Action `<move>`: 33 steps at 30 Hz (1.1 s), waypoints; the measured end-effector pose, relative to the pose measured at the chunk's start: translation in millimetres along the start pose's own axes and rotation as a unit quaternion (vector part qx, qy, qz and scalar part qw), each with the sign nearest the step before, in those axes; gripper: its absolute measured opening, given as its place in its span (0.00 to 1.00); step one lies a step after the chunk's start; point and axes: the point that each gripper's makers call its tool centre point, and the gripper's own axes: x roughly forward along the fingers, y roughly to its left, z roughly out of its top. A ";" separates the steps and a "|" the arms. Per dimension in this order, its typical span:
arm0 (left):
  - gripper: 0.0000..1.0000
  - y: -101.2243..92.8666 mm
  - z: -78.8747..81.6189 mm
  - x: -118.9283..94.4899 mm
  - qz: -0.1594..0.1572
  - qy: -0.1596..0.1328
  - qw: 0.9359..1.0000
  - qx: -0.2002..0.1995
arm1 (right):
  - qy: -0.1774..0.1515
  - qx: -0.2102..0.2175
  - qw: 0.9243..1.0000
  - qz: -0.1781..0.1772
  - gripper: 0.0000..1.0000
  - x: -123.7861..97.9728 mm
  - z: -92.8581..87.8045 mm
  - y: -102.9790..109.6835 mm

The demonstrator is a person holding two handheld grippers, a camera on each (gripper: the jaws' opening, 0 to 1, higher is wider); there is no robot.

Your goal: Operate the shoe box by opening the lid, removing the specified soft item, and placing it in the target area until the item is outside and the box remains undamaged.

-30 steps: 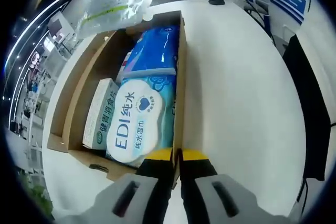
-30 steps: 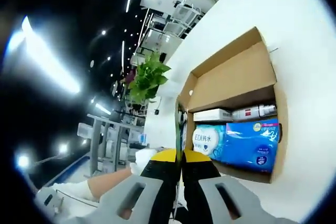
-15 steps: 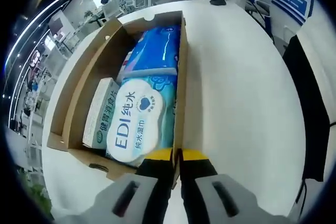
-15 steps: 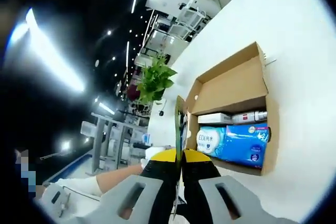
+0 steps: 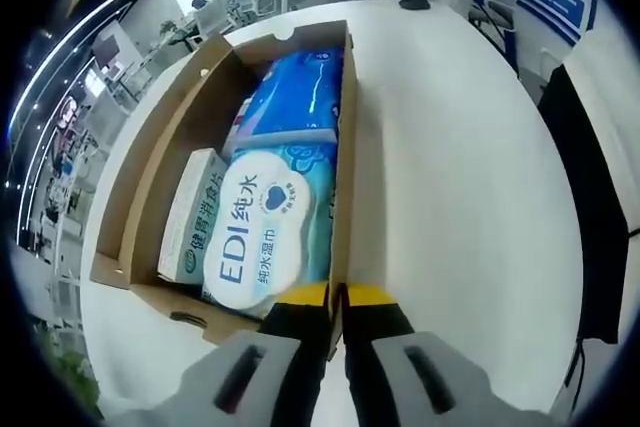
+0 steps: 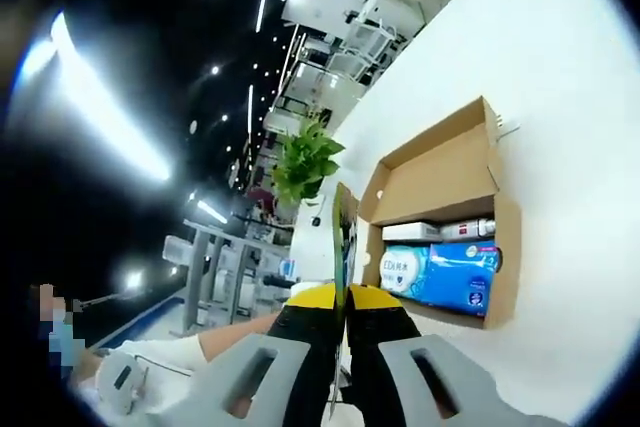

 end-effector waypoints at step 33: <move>0.03 0.0 -0.2 -0.3 0.002 0.001 1.000 -0.004 | -0.004 0.001 0.998 -0.060 0.00 -63.0 1.1 -39.9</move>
